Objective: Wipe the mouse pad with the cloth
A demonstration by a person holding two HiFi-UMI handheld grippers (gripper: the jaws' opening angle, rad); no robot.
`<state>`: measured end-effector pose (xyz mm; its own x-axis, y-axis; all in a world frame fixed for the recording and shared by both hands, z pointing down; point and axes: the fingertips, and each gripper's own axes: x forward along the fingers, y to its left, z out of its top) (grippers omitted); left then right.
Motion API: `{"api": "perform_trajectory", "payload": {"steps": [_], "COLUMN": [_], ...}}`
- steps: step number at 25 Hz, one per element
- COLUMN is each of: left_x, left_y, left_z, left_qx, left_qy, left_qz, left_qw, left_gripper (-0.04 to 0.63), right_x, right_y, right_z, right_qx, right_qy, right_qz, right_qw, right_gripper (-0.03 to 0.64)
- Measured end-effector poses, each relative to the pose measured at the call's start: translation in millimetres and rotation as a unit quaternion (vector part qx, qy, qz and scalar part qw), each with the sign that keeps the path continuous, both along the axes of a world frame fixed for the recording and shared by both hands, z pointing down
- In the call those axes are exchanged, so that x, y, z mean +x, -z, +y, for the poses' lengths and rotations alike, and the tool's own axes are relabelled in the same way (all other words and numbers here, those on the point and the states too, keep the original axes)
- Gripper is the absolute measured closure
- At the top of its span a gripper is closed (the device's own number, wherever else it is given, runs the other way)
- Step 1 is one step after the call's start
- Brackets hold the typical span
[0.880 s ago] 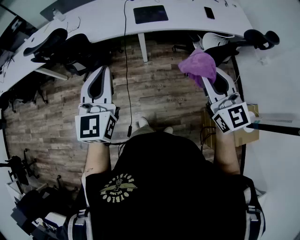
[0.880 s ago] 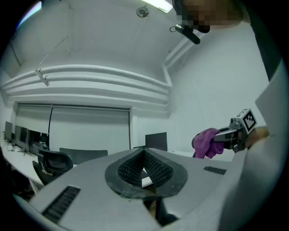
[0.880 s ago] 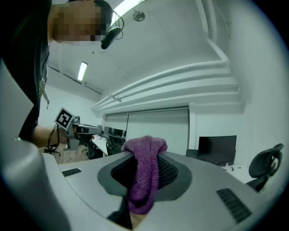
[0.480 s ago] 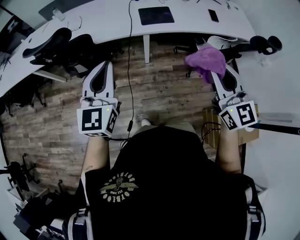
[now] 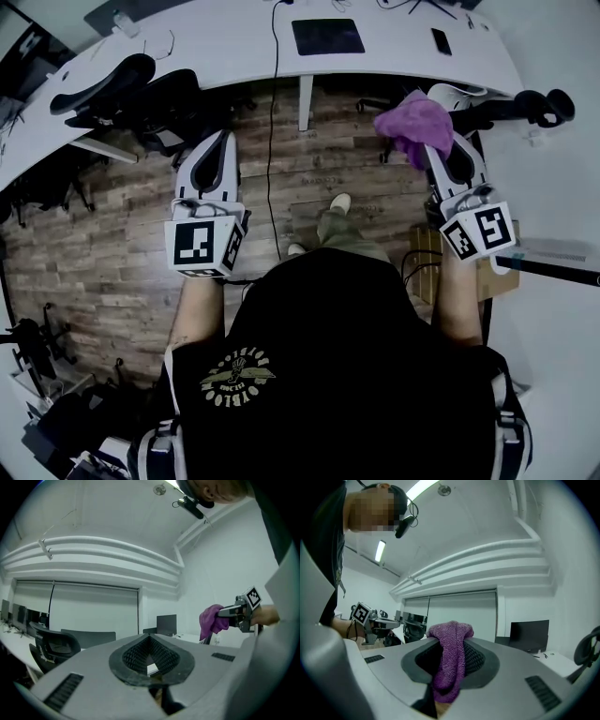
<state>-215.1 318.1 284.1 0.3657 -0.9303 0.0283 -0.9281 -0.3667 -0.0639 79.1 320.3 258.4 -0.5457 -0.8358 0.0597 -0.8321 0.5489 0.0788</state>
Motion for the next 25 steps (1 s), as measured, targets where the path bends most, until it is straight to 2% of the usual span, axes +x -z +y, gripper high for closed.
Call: {"api": "perform_trajectory", "payload": {"steps": [8,13,25], "left_x": [-2.5,-4.4,29.7], "left_y": [-1.0,-11.2,-29.8], "left_z": [-29.2,-53.9,-122.1], "left_qx": [0.0,-0.015,-0.035], "left_qy": [0.011,0.022,0.008], "left_qz": [-0.007,0.0,0.004], "left_qw": [0.9999,0.9997,0.9994], "left_gripper": [0.594,0.594,0.594], "right_x": [0.3,1.6,37.1], "right_y": [-14.8,-24.8,-32.1], "right_z": [-38.0,-59.3,-115.1], "right_qx": [-0.011,-0.026,-0.038], "right_qy": [0.013,0.024,0.007], "right_qz": [-0.016,-0.011,-0.007], "right_qw": [1.0,0.999,0.999], "right_gripper": [0.531,0.531,0.531]}}
